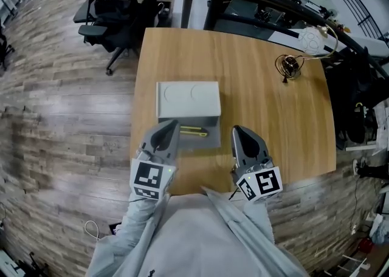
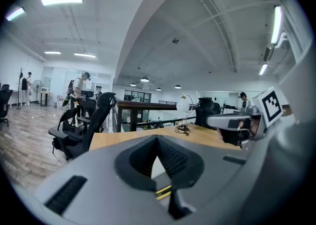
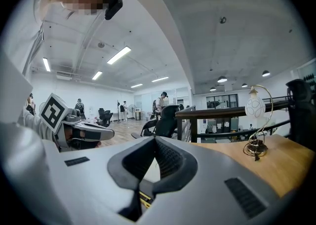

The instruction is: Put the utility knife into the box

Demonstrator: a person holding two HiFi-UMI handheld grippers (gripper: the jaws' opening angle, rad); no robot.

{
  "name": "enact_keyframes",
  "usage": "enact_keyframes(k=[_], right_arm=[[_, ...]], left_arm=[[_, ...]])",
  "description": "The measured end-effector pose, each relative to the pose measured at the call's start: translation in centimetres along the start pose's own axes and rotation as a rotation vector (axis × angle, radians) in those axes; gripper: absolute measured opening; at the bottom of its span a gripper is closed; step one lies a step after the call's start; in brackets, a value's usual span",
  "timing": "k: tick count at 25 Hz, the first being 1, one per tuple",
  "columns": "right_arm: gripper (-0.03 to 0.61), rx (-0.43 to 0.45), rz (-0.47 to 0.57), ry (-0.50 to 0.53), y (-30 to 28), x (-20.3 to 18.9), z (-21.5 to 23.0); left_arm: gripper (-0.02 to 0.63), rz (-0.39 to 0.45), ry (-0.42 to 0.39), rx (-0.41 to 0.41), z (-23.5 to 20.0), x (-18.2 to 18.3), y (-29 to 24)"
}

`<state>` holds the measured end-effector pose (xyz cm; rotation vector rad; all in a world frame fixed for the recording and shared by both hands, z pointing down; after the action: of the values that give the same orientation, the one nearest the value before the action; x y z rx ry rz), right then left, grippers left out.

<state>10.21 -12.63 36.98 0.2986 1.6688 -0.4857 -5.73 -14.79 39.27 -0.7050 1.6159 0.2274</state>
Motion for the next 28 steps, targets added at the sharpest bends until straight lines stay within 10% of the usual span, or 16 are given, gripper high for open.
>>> enact_keyframes(k=[28], right_arm=[[0.017, 0.047, -0.031, 0.032, -1.6, -0.5, -1.1]], left_arm=[[0.018, -0.027, 0.034, 0.053, -2.1, -1.0, 0.4]])
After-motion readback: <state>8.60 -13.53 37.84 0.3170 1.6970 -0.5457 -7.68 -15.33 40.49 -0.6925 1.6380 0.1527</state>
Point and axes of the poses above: the fingertips, and each gripper's own axes: y backward along the fingers, z to its right, x out of its top, the point moved 1 cm from there along y, backward along the fingers, and after that the axes turned 8 degrees about y, right-handed, at the moved point
